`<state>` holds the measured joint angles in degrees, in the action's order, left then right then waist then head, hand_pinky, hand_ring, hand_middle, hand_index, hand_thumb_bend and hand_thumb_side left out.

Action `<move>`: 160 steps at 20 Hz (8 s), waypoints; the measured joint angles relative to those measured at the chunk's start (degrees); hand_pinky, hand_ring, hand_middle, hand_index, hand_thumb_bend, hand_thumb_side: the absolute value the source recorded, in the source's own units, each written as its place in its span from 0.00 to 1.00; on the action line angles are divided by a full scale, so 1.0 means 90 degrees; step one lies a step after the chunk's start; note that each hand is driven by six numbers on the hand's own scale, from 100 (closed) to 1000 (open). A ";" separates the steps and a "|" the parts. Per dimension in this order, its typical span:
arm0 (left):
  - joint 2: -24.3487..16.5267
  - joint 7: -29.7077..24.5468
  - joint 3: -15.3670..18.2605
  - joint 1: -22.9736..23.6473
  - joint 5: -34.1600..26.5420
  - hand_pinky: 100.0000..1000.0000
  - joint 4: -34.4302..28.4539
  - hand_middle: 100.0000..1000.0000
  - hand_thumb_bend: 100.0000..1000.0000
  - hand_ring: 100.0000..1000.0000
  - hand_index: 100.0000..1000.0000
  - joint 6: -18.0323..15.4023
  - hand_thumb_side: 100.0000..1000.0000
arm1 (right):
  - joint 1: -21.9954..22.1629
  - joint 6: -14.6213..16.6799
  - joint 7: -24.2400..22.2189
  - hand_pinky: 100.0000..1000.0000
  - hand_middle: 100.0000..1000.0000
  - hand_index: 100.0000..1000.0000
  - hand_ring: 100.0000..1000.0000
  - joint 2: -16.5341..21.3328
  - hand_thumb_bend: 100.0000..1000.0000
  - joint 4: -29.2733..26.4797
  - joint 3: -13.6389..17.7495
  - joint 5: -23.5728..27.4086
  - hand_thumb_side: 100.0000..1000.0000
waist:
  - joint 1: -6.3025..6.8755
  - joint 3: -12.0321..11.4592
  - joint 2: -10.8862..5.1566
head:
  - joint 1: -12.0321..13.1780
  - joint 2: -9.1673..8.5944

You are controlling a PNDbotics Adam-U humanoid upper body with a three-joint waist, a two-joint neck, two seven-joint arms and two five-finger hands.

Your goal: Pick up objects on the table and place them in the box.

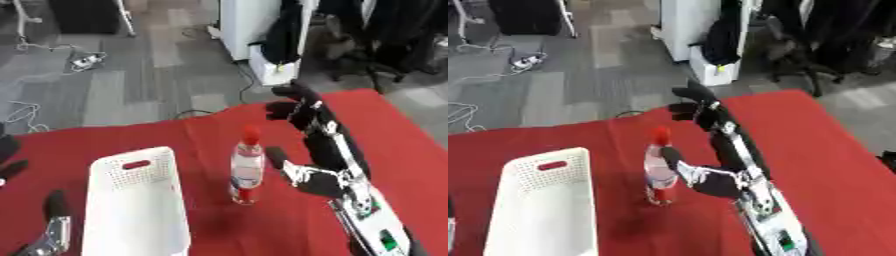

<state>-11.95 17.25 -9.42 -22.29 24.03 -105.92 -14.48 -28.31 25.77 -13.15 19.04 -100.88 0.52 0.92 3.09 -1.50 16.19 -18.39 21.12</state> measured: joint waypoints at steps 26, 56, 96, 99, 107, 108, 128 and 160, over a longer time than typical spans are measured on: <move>-0.0014 -0.0234 -0.0136 0.0237 -0.0258 0.82 0.0081 1.00 0.00 1.00 0.90 -0.0225 0.55 | -0.0193 0.0392 -0.1294 0.92 1.00 1.00 0.94 -0.0040 0.62 0.0114 0.0293 0.0686 0.89 | -0.0076 0.0004 0.0098 | 0.0256 0.0039; 0.0044 -0.0445 -0.0204 0.0393 -0.0322 0.81 0.0076 1.00 0.00 1.00 0.88 -0.0220 0.56 | -0.1256 -0.1867 -0.4300 0.98 1.00 1.00 0.98 0.0800 0.70 0.1668 0.0358 0.3695 0.39 | 0.0039 -0.0163 0.0114 | 0.0190 -0.0125; 0.0108 -0.0780 -0.0325 0.0407 -0.0402 0.82 -0.0026 1.00 0.00 1.00 0.88 -0.0272 0.53 | -0.1884 -0.2723 -0.4311 1.00 1.00 1.00 0.98 0.1444 0.66 0.1249 -0.0445 0.4701 0.38 | 0.0195 -0.0409 0.0394 | 0.0018 -0.0343; 0.0135 -0.0800 -0.0325 0.0450 -0.0409 0.82 -0.0043 1.00 0.00 1.00 0.88 -0.0287 0.53 | -0.1834 -0.2871 -0.4311 1.00 1.00 1.00 0.98 0.1453 0.67 0.1139 -0.0452 0.4793 0.39 | 0.0210 -0.0411 0.0394 | -0.0026 -0.0343; 0.0156 -0.0847 -0.0326 0.0460 -0.0434 0.82 -0.0046 1.00 0.00 1.00 0.88 -0.0285 0.53 | -0.1863 -0.2863 -0.4313 1.00 1.00 1.00 0.97 0.1603 0.73 0.1001 -0.0403 0.4846 0.33 | 0.0228 -0.0394 0.0394 | -0.0028 -0.0343; 0.0156 -0.0853 -0.0326 0.0467 -0.0434 0.82 -0.0046 1.00 0.00 1.00 0.88 -0.0290 0.53 | -0.1889 -0.2776 -0.4314 1.00 1.00 1.00 0.97 0.1666 0.73 0.0971 -0.0380 0.4773 0.33 | 0.0227 -0.0392 0.0394 | -0.0028 -0.0343; 0.0156 -0.0920 -0.0362 0.0506 -0.0469 0.83 -0.0039 1.00 0.00 1.00 0.88 -0.0297 0.53 | -0.1844 -0.0707 -0.3406 0.95 0.97 1.00 0.92 0.2049 0.83 0.1659 -0.0184 0.2468 0.28 | 0.0168 -0.0353 0.0349 | -0.0070 -0.0516; 0.0158 -0.1004 -0.0363 0.0538 -0.0474 0.83 -0.0043 1.00 0.00 1.00 0.88 -0.0316 0.52 | -0.1846 -0.0557 -0.3257 0.99 1.00 1.00 0.95 0.2048 0.82 0.3178 0.0056 0.1637 0.19 | 0.0261 -0.0399 0.0430 | -0.0149 -0.0524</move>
<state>-10.53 8.22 -12.69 -17.45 19.76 -106.30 -17.32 -44.93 20.76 -42.46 37.47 -72.27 1.02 15.65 5.44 -5.09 20.06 -19.73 16.41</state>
